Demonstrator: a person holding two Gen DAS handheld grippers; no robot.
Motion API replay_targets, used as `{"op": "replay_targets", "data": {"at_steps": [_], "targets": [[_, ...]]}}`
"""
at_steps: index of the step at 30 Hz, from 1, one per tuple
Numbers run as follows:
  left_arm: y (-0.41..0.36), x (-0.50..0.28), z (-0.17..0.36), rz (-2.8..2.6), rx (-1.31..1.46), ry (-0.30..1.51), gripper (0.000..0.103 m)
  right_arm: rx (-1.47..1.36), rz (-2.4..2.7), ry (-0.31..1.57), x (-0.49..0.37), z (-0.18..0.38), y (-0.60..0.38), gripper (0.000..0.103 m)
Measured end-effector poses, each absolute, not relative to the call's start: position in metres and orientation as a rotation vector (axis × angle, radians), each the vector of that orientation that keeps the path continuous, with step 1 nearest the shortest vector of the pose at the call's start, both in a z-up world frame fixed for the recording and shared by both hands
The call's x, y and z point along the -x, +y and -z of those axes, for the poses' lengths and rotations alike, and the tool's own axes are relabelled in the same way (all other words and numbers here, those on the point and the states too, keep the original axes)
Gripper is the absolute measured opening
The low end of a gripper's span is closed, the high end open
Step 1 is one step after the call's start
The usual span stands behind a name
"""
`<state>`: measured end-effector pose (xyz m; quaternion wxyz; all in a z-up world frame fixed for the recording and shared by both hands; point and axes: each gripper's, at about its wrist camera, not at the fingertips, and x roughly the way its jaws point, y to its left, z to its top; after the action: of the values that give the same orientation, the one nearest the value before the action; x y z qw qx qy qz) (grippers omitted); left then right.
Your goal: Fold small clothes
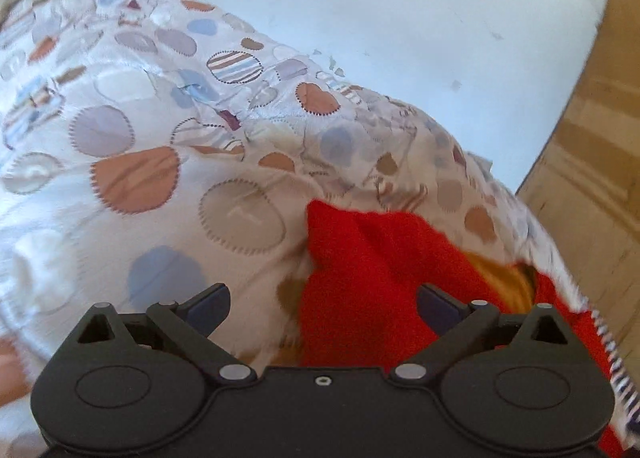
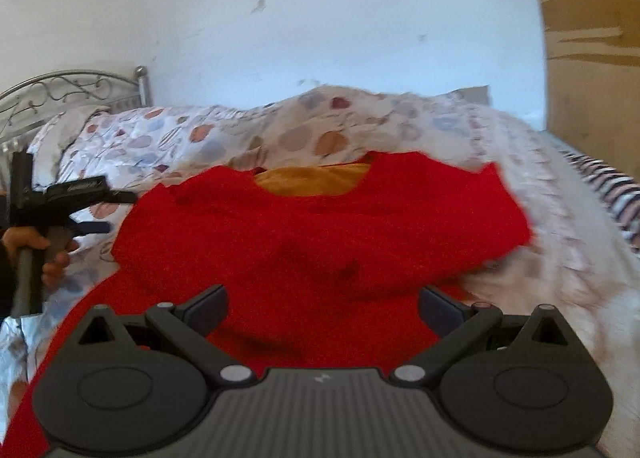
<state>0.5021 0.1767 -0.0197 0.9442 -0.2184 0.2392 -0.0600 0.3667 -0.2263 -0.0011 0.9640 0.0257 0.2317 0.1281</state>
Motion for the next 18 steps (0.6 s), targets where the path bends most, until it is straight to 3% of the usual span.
{"op": "replay_targets", "data": {"at_steps": [5,6,7,13,17,18], "targets": [[0.175,-0.537,0.024,0.125,0.516,0.545,0.083,-0.022,-0.214,0.533,-0.392,0.028,-0.214,0.103],[0.174,-0.541,0.024,0.124,0.519,0.553,0.060,-0.026,-0.215,0.545,-0.393,0.033,-0.214,0.103],[0.173,-0.545,0.024,0.124,0.514,0.562,0.022,-0.037,-0.219,0.544,-0.393,0.034,-0.216,0.103],[0.137,-0.528,-0.004,0.035,0.197,0.414,0.017,-0.036,-0.220,0.539,-0.392,0.034,-0.216,0.103],[0.131,-0.546,0.008,-0.013,0.191,0.536,0.019,-0.022,-0.215,0.537,-0.390,0.034,-0.214,0.103],[0.138,-0.548,0.011,-0.003,0.253,0.544,0.023,-0.027,-0.217,0.537,-0.390,0.034,-0.215,0.103]]}}
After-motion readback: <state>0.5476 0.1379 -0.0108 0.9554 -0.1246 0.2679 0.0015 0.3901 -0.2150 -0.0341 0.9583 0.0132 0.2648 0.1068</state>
